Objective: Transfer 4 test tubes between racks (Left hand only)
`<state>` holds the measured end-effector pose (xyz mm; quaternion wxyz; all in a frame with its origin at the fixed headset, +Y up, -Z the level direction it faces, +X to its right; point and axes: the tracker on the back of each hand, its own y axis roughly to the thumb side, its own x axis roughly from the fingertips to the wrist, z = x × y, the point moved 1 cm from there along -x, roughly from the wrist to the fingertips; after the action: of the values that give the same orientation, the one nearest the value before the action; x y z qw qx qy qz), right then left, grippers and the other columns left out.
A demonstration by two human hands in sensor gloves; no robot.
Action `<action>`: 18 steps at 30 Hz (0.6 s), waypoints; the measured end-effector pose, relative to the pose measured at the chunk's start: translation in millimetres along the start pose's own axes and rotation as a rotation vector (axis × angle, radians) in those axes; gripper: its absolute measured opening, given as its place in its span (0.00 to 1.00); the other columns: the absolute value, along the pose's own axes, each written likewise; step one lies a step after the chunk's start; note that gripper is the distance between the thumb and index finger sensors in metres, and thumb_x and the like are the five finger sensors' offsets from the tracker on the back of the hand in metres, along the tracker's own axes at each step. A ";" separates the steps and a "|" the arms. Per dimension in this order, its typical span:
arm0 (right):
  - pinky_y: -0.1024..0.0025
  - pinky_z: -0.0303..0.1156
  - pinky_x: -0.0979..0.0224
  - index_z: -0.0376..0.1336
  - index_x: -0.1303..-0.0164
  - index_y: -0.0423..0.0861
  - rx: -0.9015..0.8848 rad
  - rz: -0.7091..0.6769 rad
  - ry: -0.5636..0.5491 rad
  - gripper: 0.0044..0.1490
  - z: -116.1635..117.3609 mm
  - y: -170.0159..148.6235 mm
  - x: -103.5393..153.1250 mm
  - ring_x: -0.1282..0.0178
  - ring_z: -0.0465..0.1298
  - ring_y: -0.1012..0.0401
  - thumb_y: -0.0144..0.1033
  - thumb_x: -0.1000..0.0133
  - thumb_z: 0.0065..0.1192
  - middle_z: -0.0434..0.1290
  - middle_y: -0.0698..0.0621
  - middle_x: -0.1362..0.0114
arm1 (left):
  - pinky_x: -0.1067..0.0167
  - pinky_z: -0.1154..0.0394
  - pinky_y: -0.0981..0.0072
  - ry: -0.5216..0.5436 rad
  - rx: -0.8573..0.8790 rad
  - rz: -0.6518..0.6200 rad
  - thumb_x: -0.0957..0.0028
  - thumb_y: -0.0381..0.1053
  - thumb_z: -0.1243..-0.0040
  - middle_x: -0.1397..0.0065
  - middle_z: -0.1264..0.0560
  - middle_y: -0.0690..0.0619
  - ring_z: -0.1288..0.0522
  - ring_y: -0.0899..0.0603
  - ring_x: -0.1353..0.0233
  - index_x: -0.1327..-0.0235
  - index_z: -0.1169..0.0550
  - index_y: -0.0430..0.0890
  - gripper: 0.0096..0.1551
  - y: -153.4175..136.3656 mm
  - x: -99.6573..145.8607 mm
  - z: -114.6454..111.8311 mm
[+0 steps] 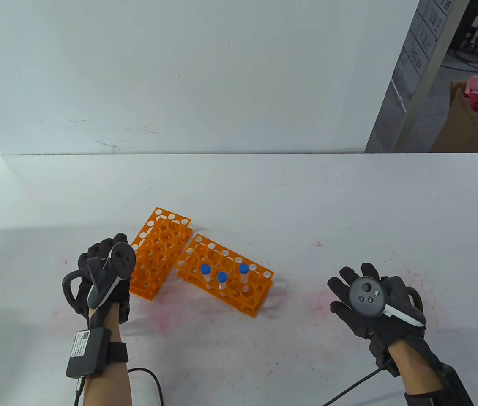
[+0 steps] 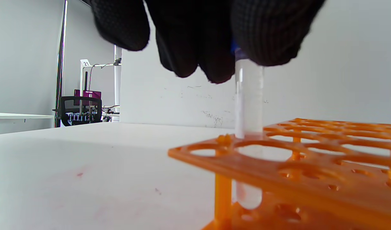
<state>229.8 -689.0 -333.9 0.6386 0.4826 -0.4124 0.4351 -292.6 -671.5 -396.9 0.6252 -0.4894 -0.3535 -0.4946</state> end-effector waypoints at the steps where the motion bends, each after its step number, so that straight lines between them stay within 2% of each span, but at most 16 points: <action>1: 0.24 0.43 0.26 0.51 0.19 0.54 -0.001 0.001 0.000 0.39 0.0 -0.2 0.1 0.17 0.40 0.33 0.58 0.40 0.44 0.48 0.44 0.11 | 0.31 0.28 0.40 0.005 0.007 0.000 0.50 0.52 0.36 0.27 0.23 0.54 0.23 0.41 0.27 0.31 0.28 0.58 0.30 -0.4 0.2 2.2; 12: 0.24 0.43 0.26 0.51 0.18 0.54 -0.001 0.001 0.002 0.39 -0.1 0.2 0.0 0.17 0.40 0.33 0.58 0.40 0.44 0.48 0.44 0.11 | 0.31 0.28 0.39 0.110 0.062 0.024 0.50 0.52 0.36 0.29 0.22 0.53 0.22 0.41 0.29 0.31 0.27 0.57 0.30 -9.2 3.0 33.2; 18: 0.24 0.43 0.26 0.51 0.18 0.54 0.003 0.000 0.005 0.39 0.1 0.7 -0.4 0.17 0.40 0.33 0.58 0.40 0.44 0.48 0.44 0.11 | 0.32 0.28 0.39 0.145 0.067 -0.001 0.50 0.53 0.36 0.30 0.21 0.52 0.22 0.41 0.30 0.32 0.26 0.56 0.30 -0.8 4.7 46.9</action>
<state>229.1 -689.0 -334.1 0.6389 0.4824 -0.4100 0.4370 -290.2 -627.7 -379.7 0.6650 -0.4310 -0.3239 -0.5169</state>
